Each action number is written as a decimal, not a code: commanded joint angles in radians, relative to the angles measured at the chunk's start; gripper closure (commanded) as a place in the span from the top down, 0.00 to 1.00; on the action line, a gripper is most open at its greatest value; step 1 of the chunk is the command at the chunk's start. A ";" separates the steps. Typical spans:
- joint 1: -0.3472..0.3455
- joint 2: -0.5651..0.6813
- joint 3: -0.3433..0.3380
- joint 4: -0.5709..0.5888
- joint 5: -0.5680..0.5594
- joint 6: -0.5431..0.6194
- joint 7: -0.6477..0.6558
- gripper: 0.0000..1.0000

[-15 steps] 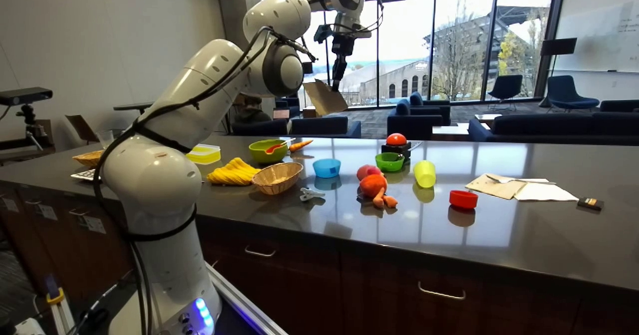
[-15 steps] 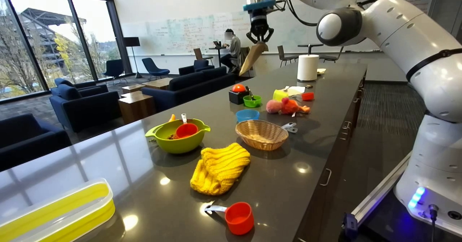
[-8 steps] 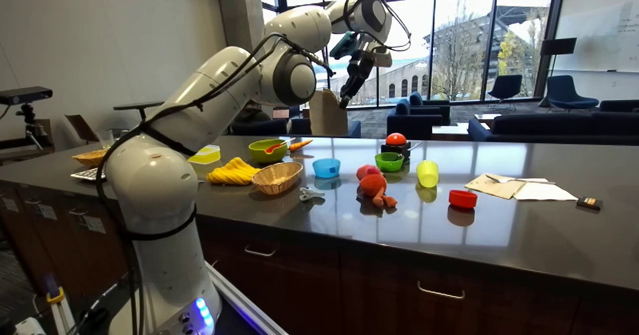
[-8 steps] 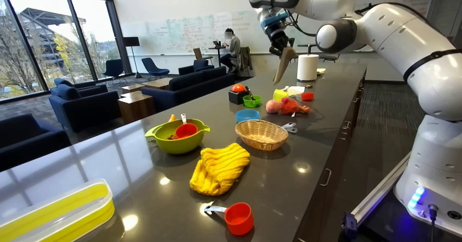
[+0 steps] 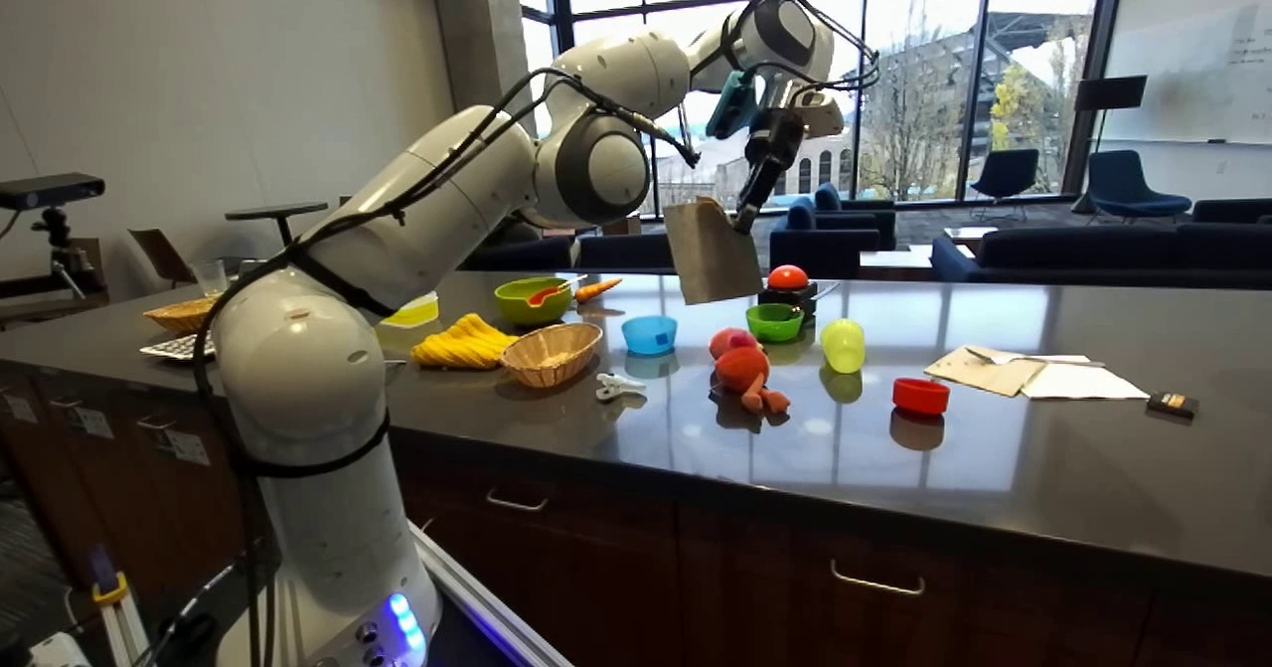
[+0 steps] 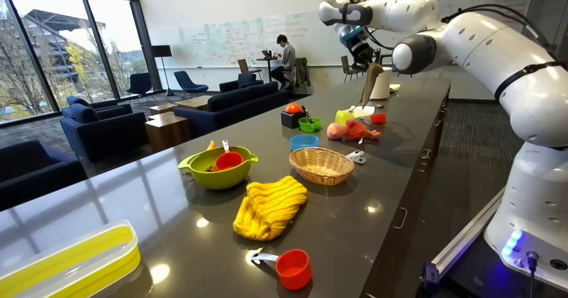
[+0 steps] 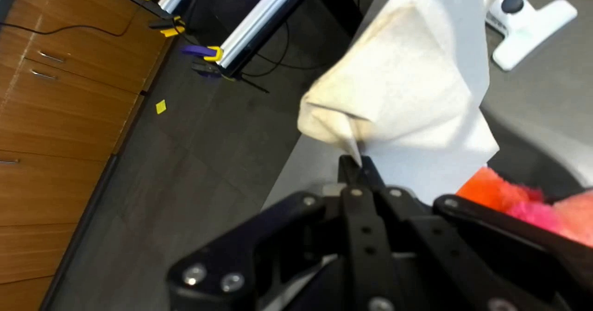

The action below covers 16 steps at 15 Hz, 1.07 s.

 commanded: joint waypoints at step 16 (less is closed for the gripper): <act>0.010 -0.117 -0.064 0.000 -0.155 -0.071 -0.144 0.00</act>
